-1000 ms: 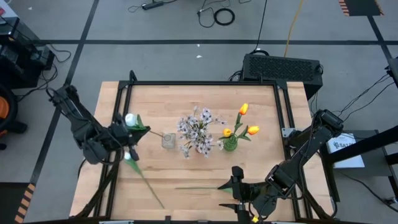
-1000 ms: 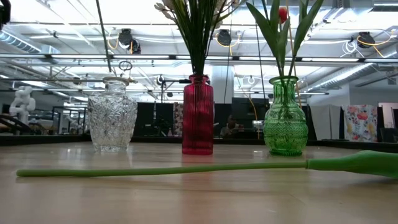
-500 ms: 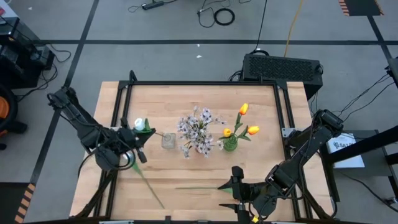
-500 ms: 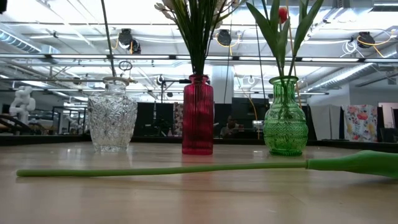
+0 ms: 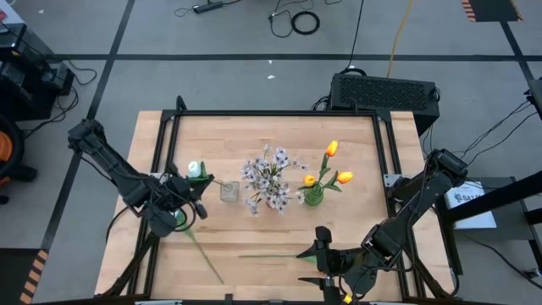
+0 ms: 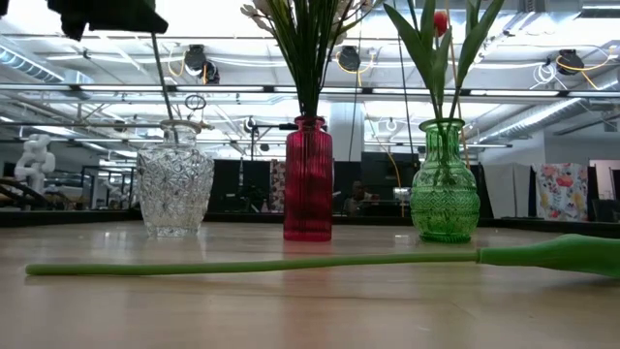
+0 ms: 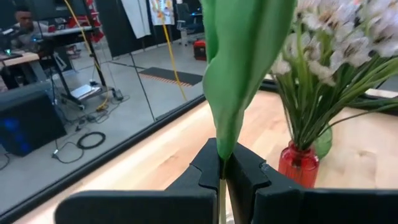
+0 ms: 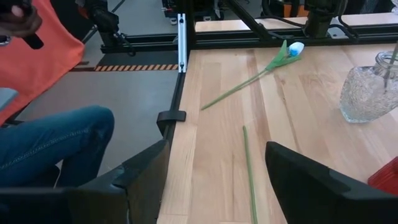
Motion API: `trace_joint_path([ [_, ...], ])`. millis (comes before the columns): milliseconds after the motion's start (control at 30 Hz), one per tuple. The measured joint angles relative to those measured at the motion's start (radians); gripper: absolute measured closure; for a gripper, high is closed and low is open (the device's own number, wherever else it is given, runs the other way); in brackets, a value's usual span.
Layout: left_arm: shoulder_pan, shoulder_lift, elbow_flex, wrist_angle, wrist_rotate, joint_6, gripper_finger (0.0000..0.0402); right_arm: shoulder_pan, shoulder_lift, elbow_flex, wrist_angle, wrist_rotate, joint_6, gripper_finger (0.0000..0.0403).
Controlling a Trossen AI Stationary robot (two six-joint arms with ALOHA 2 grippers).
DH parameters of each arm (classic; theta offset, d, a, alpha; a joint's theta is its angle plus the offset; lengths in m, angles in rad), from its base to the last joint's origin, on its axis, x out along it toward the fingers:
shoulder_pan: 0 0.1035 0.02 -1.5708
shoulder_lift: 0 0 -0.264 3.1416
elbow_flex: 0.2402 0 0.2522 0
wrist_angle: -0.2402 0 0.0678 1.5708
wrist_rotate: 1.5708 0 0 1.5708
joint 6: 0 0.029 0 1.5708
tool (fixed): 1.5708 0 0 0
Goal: Sort flowers into vase by color
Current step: Put the middle white tulip into the transparent vase
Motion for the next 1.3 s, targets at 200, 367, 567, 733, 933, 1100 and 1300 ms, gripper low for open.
trace_joint_path([
  [200, 0.0, 0.001, -0.039, 0.008, 0.004, -0.074, 0.0389, -0.003, 0.0, 0.0, -0.005, 0.0, -0.006, 0.0145],
  [367, 0.0, 0.001, -0.045, 0.03, 0.006, -0.116, 0.0388, -0.003, 0.0, 0.0, -0.005, 0.0, -0.005, 0.0145],
  [567, 0.0, 0.001, -0.045, 0.069, 0.045, -0.085, 0.0368, -0.002, 0.0, 0.0, -0.005, 0.0, -0.005, 0.0145],
  [733, 0.0, 0.018, -0.045, 0.072, 0.055, -0.085, 0.0333, -0.002, 0.0, 0.0, -0.004, 0.0, -0.005, 0.0145],
  [933, 0.0, 0.054, -0.045, 0.076, 0.055, -0.085, 0.0303, -0.002, 0.0, 0.0, -0.005, 0.0, -0.003, 0.0145],
  [1100, 0.0, 0.058, -0.045, 0.078, 0.055, -0.09, 0.0267, -0.002, 0.0, 0.0, -0.005, 0.0, -0.002, 0.0145],
  [1300, -0.044, 0.04, -0.045, 0.078, 0.073, -0.049, 0.0214, -0.002, 0.0, 0.0, -0.005, 0.0, 0.006, 0.0145],
])
